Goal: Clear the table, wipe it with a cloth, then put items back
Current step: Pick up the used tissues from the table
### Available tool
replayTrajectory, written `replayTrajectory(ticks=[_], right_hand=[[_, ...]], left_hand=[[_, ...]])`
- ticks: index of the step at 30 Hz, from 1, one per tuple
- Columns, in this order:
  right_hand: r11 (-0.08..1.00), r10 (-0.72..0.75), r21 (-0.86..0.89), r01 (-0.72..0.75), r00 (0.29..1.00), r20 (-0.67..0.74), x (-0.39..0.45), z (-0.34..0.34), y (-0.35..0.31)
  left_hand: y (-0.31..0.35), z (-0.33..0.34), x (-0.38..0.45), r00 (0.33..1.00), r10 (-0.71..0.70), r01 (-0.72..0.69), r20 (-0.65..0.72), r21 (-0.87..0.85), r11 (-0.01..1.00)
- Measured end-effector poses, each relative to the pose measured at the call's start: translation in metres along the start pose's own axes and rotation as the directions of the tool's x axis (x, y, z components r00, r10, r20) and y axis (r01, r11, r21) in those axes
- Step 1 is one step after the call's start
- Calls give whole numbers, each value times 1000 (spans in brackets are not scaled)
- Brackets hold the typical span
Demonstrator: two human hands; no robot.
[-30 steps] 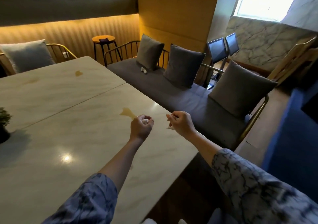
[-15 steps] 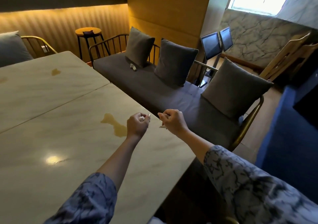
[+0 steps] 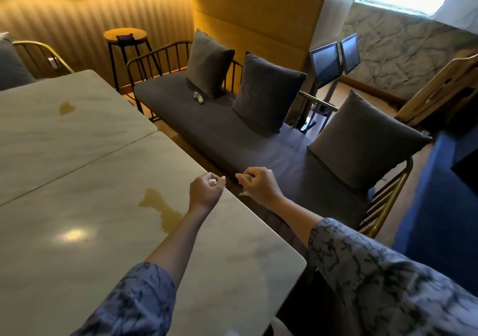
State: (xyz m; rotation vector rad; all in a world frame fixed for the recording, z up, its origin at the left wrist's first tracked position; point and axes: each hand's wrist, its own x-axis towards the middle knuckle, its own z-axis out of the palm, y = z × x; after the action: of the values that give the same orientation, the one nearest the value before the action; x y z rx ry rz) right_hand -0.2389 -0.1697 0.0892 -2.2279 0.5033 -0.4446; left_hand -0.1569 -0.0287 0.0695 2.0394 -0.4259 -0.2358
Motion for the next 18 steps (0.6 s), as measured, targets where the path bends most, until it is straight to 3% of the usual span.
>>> replayTrajectory(ticks=[18], right_hand=[[996,-94,18,92,969,229,58,29,-21]], left_hand=[[-10,-40,35,965,-172,186,-197,53,981]])
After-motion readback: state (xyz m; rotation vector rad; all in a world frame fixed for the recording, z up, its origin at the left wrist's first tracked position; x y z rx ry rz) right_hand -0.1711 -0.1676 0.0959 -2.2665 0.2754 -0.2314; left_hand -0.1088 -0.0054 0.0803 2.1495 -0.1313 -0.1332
